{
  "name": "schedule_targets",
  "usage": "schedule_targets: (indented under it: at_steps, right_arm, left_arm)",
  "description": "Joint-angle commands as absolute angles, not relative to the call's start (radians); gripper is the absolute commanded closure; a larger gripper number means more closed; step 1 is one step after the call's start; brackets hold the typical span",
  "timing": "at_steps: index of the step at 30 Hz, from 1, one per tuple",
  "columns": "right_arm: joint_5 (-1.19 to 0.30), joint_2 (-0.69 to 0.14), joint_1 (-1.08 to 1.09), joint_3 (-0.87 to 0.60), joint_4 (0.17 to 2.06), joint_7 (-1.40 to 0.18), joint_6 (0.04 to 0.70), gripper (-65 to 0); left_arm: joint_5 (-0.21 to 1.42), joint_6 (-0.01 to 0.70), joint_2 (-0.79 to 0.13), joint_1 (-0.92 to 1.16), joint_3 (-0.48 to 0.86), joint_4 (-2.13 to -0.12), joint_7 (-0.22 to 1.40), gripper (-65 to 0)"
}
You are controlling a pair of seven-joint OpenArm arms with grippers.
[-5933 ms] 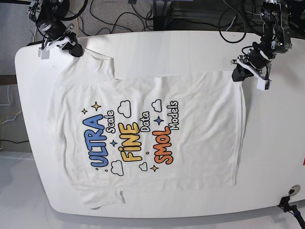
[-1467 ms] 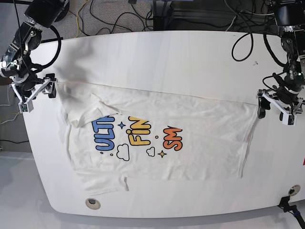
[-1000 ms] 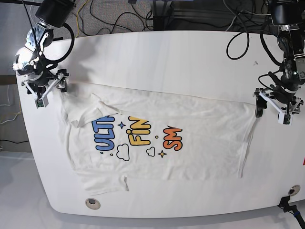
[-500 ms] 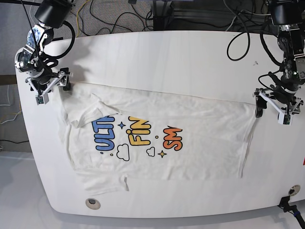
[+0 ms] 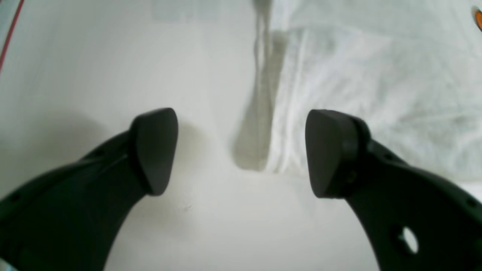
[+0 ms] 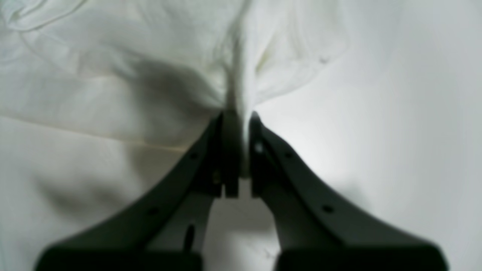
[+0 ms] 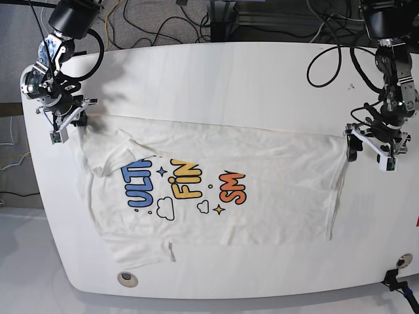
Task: Fold the T-shirt properly
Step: 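Lower both grippers and regrasp the shoulder edge of the shirt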
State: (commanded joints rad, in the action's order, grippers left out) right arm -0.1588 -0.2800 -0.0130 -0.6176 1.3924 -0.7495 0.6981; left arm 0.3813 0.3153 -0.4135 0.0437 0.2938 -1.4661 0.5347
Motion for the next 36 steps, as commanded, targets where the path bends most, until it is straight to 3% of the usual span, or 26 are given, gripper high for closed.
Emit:
schedule_targets:
  at_steps: [29, 31, 36]
  right_arm:
    - [-0.162, -0.280, -0.015, -0.618, 1.397, -0.750, 0.698, 0.0]
    - [-0.162, -0.280, -0.013, -0.618, 1.397, -0.750, 0.698, 0.0]
    - [-0.162, -0.280, -0.013, -0.618, 1.399, -0.750, 0.698, 0.0]
  left_arm:
    - [0.375, 0.317, -0.338, -0.005, 0.196, -1.273, 0.533, -49.4]
    - [0.375, 0.315, -0.338, -0.005, 0.196, -1.273, 0.533, -44.7]
    - [0.375, 0.315, -0.338, -0.005, 0.196, -1.271, 0.533, -11.8]
